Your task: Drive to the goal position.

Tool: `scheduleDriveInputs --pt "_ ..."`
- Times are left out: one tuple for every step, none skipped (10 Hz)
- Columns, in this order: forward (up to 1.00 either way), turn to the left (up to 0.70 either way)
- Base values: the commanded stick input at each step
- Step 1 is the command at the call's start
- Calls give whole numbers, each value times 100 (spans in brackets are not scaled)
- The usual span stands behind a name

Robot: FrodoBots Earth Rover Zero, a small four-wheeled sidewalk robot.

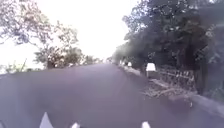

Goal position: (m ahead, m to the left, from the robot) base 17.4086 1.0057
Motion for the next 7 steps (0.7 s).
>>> scheduleDriveInputs --pt "85 0" --pt "85 0" --pt "85 0" --pt "85 0" --pt "85 0" --pt "85 0" --pt "85 0"
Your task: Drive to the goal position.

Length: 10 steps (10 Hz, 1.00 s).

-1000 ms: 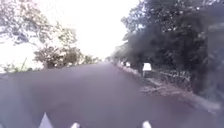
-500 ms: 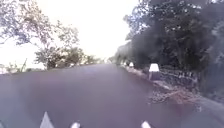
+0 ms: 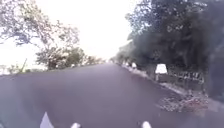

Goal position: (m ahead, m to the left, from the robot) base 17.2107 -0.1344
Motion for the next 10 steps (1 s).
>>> scheduleDriveInputs --pt "85 0" --pt "85 0" --pt "85 0" --pt "85 0" --pt "85 -30" --pt "85 -32" --pt "85 -34" --pt "85 -34" --pt "85 -34" --pt "85 -9"
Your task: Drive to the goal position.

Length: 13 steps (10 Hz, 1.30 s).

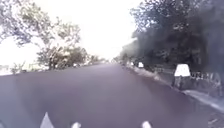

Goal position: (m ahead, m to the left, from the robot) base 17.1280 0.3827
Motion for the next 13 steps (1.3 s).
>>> scheduleDriveInputs --pt "85 -20" --pt "85 -30" --pt "85 -34" --pt "85 -34" --pt "85 -34" --pt "85 -34" --pt "85 -34" --pt "85 -34" --pt "85 0" --pt "85 0" --pt "85 0" --pt "85 0" --pt "85 0"
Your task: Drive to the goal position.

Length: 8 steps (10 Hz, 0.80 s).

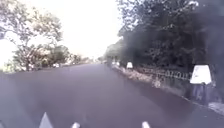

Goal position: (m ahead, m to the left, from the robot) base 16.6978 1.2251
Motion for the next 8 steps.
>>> scheduleDriveInputs --pt "85 0" --pt "85 0" --pt "85 0" --pt "85 -4" --pt "85 -13" --pt "85 -23" --pt "85 -25" --pt "85 -14"
